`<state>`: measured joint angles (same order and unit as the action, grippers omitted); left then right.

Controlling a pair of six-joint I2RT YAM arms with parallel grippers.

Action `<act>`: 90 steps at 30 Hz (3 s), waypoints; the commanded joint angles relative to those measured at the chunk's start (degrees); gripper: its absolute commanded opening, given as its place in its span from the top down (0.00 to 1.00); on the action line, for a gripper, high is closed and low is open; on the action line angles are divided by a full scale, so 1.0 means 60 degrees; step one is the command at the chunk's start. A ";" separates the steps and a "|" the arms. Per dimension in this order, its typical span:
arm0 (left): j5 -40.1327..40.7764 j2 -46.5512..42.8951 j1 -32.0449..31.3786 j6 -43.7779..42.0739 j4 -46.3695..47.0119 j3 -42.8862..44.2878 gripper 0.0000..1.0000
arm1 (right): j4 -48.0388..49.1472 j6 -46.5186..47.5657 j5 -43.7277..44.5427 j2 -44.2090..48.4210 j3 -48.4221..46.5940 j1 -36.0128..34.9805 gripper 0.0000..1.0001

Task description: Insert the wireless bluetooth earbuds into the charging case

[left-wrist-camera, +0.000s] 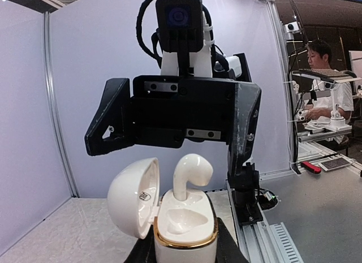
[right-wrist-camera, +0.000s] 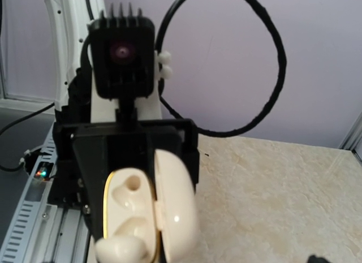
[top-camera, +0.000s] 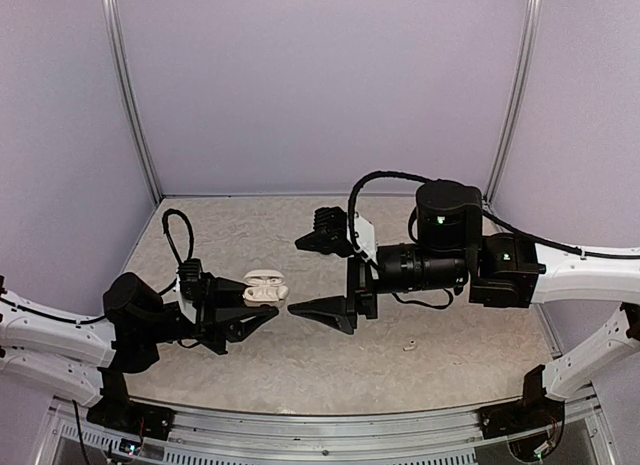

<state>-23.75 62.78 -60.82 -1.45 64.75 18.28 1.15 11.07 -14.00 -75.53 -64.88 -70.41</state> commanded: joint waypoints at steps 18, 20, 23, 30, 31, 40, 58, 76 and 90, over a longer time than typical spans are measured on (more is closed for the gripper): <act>-0.0173 0.0229 -0.0164 -0.0196 -0.0010 0.0437 0.93 | 0.0320 -0.0080 0.0556 -0.0096 -0.0193 0.0053 0.04; -0.0174 0.0243 -0.0179 -0.0247 -0.0034 0.0446 0.93 | 0.0310 -0.0059 0.0608 -0.0109 -0.0192 0.0061 0.04; -0.0184 0.0270 -0.0204 -0.0270 -0.0081 0.0496 0.93 | 0.0280 -0.0062 0.0641 -0.0174 -0.0204 0.0067 0.04; -0.0151 0.0302 -0.0245 -0.0311 -0.0126 0.0512 0.93 | 0.0281 -0.0072 0.0755 -0.0264 -0.0209 0.0064 0.04; -0.0150 0.0302 -0.0249 -0.0314 -0.0140 0.0509 0.93 | 0.0278 -0.0074 0.0775 -0.0293 -0.0219 0.0061 0.04; -0.0125 0.0303 -0.0314 -0.0446 -0.0291 0.0548 0.93 | 0.0278 -0.0113 0.0844 -0.0403 -0.0258 0.0075 0.04; -0.0063 0.0259 -0.0459 -0.0693 -0.0616 0.0629 0.93 | 0.0327 -0.0219 0.0335 -0.0641 -0.0219 0.0250 0.04; -0.0081 0.0375 -0.0542 -0.0820 -0.0809 0.0725 0.93 | 0.0556 -0.0422 -0.1258 -0.0830 -0.0156 0.0602 0.02; 0.0114 0.0441 -0.0396 -0.0589 -0.0690 0.0702 0.93 | 0.0753 -0.0461 -0.2198 -0.0226 0.0091 0.0520 0.00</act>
<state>-23.51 65.06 -63.42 -5.39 58.65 21.10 4.21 9.30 -26.85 -79.57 -64.73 -67.20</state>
